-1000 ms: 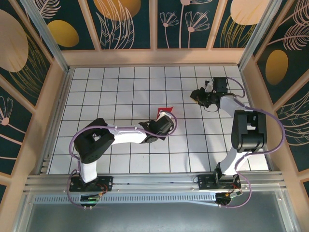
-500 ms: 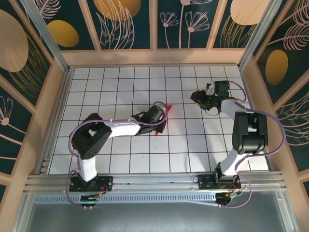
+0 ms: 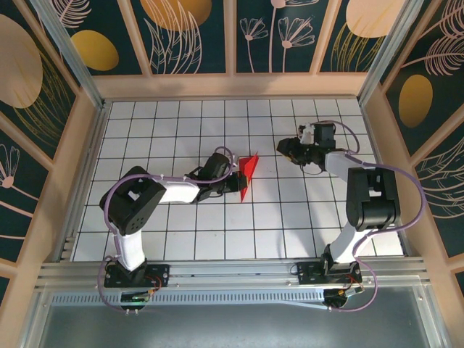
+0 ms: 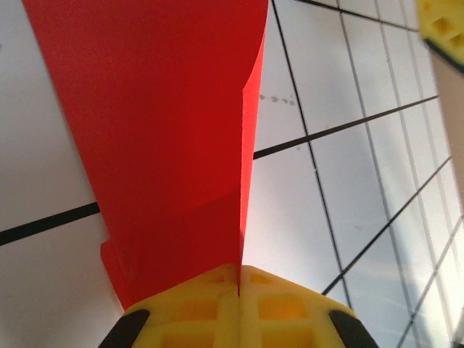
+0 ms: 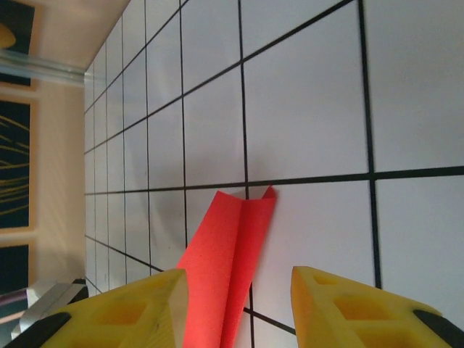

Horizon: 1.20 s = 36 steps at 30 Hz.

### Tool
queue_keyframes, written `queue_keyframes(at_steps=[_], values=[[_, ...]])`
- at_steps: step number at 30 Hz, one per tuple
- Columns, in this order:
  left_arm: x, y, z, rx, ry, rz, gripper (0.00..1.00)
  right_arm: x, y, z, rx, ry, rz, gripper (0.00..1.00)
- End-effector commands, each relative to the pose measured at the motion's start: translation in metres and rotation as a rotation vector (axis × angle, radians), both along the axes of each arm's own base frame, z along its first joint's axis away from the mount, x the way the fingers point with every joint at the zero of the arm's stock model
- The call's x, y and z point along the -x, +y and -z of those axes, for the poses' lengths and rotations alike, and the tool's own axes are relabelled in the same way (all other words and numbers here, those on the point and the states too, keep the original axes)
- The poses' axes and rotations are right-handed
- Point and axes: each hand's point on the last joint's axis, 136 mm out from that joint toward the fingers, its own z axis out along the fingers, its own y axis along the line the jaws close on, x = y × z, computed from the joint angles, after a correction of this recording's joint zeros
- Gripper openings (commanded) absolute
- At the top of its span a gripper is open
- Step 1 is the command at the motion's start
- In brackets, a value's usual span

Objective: Fold a paper plane with a square sheet of paper (fold left side to right side)
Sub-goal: Fold the wing for the fifth time at the center of the table.

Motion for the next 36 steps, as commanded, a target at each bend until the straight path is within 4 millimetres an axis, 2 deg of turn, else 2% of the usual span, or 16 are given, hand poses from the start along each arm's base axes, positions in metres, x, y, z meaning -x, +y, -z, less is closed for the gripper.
queue_keyframes(at_steps=[1,7,16,36], values=[[0.0,-0.01,-0.009,0.12,0.041,-0.001,0.0,0.004,0.017,0.01,-0.016,0.0,-0.051,0.41],[0.001,-0.012,-0.004,0.171,0.082,-0.019,0.0,0.007,0.035,0.017,-0.017,0.018,-0.073,0.43],[0.002,-0.016,0.001,0.253,0.151,-0.032,0.0,0.015,0.036,0.033,0.001,0.068,-0.042,0.43],[0.002,-0.016,0.007,0.349,0.234,-0.063,0.0,0.024,0.059,0.05,0.004,0.11,-0.069,0.41]])
